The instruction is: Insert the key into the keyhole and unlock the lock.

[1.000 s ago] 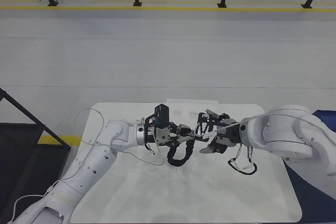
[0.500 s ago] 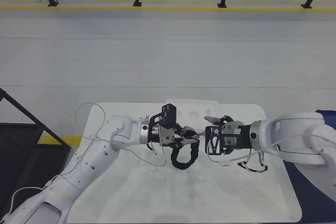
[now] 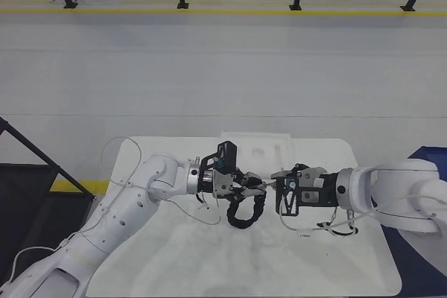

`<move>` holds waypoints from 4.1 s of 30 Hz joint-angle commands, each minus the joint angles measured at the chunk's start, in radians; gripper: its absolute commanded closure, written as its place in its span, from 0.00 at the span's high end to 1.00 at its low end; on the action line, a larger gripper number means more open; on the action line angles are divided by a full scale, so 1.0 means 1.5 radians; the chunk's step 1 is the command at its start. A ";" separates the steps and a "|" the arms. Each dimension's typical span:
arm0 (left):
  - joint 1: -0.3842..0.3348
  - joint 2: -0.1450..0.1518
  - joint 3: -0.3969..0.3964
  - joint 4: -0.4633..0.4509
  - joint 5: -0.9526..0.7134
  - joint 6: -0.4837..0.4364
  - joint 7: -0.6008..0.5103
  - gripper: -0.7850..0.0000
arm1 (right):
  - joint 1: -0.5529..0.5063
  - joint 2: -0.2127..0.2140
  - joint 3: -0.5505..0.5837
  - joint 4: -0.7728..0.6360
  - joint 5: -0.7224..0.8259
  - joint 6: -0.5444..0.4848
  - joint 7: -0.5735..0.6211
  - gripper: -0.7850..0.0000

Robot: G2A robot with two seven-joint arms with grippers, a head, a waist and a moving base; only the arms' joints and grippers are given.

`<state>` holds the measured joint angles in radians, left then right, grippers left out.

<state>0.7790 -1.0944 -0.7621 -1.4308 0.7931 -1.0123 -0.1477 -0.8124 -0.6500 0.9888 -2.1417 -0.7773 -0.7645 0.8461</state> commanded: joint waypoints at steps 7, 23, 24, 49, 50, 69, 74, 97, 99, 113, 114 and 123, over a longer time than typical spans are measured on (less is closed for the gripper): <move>-0.001 0.004 0.009 -0.005 0.003 0.000 0.005 0.00 | -0.030 0.002 0.019 0.011 0.045 0.027 -0.029 0.00; -0.011 0.004 0.030 0.005 0.040 0.000 0.045 0.00 | -0.098 0.004 0.062 0.066 0.289 0.162 -0.041 0.00; -0.011 0.004 0.031 0.006 0.042 0.000 0.048 0.00 | -0.102 0.004 0.064 0.067 0.294 0.162 -0.037 0.00; 0.013 0.000 0.037 0.087 0.255 0.089 0.021 0.00 | -0.119 -0.005 0.072 0.087 0.280 0.150 -0.011 1.00; 0.013 -0.002 0.040 0.094 0.263 0.090 0.023 0.00 | -0.118 -0.006 0.069 0.091 0.278 0.148 -0.015 1.00; -0.027 -0.050 0.112 0.218 0.353 0.085 0.099 1.00 | -0.102 -0.032 0.018 0.169 0.247 0.073 -0.075 1.00; -0.055 -0.053 0.100 0.246 0.349 0.033 0.139 1.00 | -0.071 -0.048 -0.009 0.231 0.216 0.024 -0.131 1.00; -0.299 0.047 0.172 0.222 0.027 0.000 0.146 1.00 | 0.171 -0.131 -0.102 0.446 0.198 -0.120 -0.219 1.00; -0.317 0.056 0.193 0.222 -0.011 0.000 0.131 1.00 | 0.184 -0.135 -0.105 0.458 0.195 -0.125 -0.220 1.00; -0.385 0.079 0.280 0.253 -0.171 0.000 0.077 1.00 | 0.205 -0.149 -0.106 0.507 0.190 -0.139 -0.253 1.00; -0.385 0.079 0.280 0.253 -0.171 0.000 0.078 1.00 | 0.205 -0.149 -0.106 0.507 0.190 -0.139 -0.253 1.00; -0.385 0.079 0.280 0.253 -0.169 0.000 0.078 1.00 | 0.205 -0.148 -0.106 0.507 0.191 -0.139 -0.252 1.00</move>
<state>0.2016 -0.9758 -0.3426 -1.0518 0.5391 -1.0123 -0.0312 -0.5046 -0.8727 0.8292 -1.3817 -0.4915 -0.9735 0.4676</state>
